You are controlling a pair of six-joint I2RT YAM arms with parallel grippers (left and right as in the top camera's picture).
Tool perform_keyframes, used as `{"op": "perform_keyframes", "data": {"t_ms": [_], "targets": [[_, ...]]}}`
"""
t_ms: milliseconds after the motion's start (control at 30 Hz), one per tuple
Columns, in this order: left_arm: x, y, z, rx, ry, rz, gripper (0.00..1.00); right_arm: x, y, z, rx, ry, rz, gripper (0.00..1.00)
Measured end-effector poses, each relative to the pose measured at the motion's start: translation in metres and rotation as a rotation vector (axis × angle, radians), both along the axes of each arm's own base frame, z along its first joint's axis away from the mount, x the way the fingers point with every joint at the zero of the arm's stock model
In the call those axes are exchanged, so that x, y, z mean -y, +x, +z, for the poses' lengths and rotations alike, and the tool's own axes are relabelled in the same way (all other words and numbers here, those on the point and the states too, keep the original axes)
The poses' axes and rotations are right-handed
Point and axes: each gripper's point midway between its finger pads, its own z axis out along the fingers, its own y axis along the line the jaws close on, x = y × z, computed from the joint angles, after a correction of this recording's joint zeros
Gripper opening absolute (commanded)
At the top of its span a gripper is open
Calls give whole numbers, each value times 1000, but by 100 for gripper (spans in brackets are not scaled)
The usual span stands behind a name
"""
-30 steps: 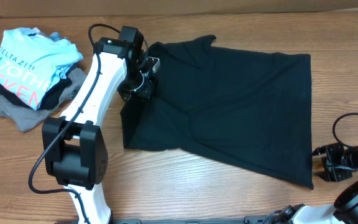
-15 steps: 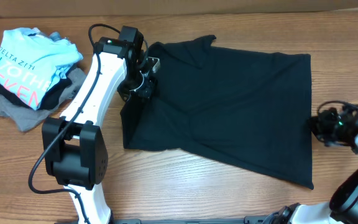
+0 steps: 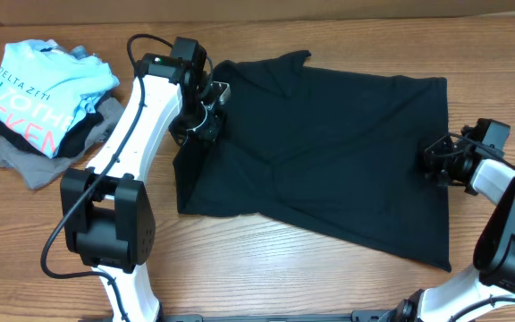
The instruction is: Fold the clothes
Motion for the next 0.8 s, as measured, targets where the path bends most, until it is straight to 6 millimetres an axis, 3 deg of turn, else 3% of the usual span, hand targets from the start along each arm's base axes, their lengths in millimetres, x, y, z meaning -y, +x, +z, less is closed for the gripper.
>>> {"op": "perform_keyframes", "data": {"t_ms": [433, 633, 800], "targets": [[0, 1, 0, 4, -1, 0, 4, -5, 65, -4, 160, 52, -55, 4], [0, 1, 0, 4, -1, 0, 4, -4, 61, -1, 103, 31, -14, 11], [0, 1, 0, 4, -1, 0, 4, -14, 36, 11, 18, 35, 57, 8]]}}
